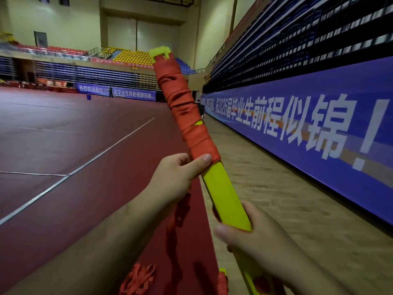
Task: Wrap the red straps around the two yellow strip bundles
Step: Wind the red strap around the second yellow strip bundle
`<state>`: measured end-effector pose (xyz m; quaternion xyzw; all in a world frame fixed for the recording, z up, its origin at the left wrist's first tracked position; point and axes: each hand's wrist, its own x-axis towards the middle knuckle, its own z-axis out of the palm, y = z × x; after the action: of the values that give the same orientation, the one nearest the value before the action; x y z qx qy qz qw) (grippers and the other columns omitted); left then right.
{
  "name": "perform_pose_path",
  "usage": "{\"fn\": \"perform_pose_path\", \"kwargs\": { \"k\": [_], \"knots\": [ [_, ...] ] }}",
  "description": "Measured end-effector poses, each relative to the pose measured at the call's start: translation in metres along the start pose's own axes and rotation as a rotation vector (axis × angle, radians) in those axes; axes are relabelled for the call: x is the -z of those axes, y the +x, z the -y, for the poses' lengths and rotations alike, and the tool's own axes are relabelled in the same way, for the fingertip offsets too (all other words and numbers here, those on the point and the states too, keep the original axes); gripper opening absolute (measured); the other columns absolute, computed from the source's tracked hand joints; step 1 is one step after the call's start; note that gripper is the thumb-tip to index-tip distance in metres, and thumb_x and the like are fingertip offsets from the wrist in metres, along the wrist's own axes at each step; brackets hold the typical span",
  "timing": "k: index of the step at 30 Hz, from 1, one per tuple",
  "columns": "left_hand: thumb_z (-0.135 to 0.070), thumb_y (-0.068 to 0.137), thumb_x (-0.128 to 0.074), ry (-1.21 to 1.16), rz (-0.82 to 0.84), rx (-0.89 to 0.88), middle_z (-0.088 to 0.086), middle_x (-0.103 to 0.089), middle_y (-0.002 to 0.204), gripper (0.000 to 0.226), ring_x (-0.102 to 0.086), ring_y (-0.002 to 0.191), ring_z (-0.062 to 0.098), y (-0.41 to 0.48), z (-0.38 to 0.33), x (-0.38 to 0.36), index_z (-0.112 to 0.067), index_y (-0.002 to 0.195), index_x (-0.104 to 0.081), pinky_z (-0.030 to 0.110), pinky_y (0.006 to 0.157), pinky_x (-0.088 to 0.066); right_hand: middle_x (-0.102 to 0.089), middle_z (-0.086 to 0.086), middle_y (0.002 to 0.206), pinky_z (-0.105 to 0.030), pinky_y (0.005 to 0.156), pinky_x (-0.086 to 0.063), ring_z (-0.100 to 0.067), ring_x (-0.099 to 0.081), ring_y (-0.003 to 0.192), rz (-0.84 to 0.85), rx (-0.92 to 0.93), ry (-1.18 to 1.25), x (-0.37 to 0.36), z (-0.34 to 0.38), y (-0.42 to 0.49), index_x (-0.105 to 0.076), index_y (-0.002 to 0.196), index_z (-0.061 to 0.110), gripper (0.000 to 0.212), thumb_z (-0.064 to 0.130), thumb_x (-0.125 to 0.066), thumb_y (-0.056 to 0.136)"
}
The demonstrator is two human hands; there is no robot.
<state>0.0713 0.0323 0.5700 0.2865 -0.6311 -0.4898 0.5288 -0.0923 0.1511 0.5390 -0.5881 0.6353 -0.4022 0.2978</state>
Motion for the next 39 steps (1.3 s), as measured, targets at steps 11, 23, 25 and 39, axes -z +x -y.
{"fn": "perform_pose_path", "kwargs": {
  "k": [11,23,25,39],
  "knots": [
    [-0.046,0.075,-0.073,0.058,0.178,-0.043,-0.006,-0.048,0.054,0.029,-0.040,0.047,0.012,0.000,0.012,0.026,-0.019,0.085,-0.072,0.019,0.045,-0.033,-0.074,0.002,0.073,-0.022,0.057,-0.050,-0.011,-0.068,0.063,-0.017,0.060,0.158,-0.019,-0.006,-0.003,-0.073,0.094,0.022,0.036,0.019,-0.079,0.059],
    [-0.037,0.074,-0.061,-0.067,0.468,-0.086,0.008,-0.076,0.098,0.055,-0.065,0.071,0.001,-0.005,0.023,0.036,0.001,0.113,-0.060,0.007,0.058,-0.046,-0.051,-0.019,0.075,-0.029,0.050,-0.042,-0.026,-0.053,0.052,0.509,0.071,0.586,-0.008,-0.009,-0.002,-0.069,0.105,0.015,0.050,0.018,-0.073,0.056],
    [-0.048,0.072,-0.073,-0.082,0.482,-0.121,0.034,-0.063,0.119,0.078,-0.065,0.082,0.014,-0.005,0.026,0.038,0.007,0.125,-0.056,0.010,0.058,-0.046,-0.051,-0.019,0.074,-0.029,0.051,-0.040,-0.024,-0.056,0.050,0.595,0.058,0.632,-0.007,-0.012,-0.001,-0.066,0.107,0.011,0.048,0.017,-0.071,0.059],
    [-0.033,0.080,-0.067,0.017,0.136,-0.133,-0.003,-0.077,0.087,0.030,-0.068,0.069,0.003,-0.011,0.018,0.023,-0.012,0.101,-0.070,0.015,0.063,-0.049,-0.066,0.024,0.093,-0.026,0.078,-0.052,0.002,-0.062,0.090,-0.298,0.192,-0.409,-0.017,-0.013,0.010,-0.053,0.113,0.047,0.040,0.047,-0.076,0.080]
  ]
}}
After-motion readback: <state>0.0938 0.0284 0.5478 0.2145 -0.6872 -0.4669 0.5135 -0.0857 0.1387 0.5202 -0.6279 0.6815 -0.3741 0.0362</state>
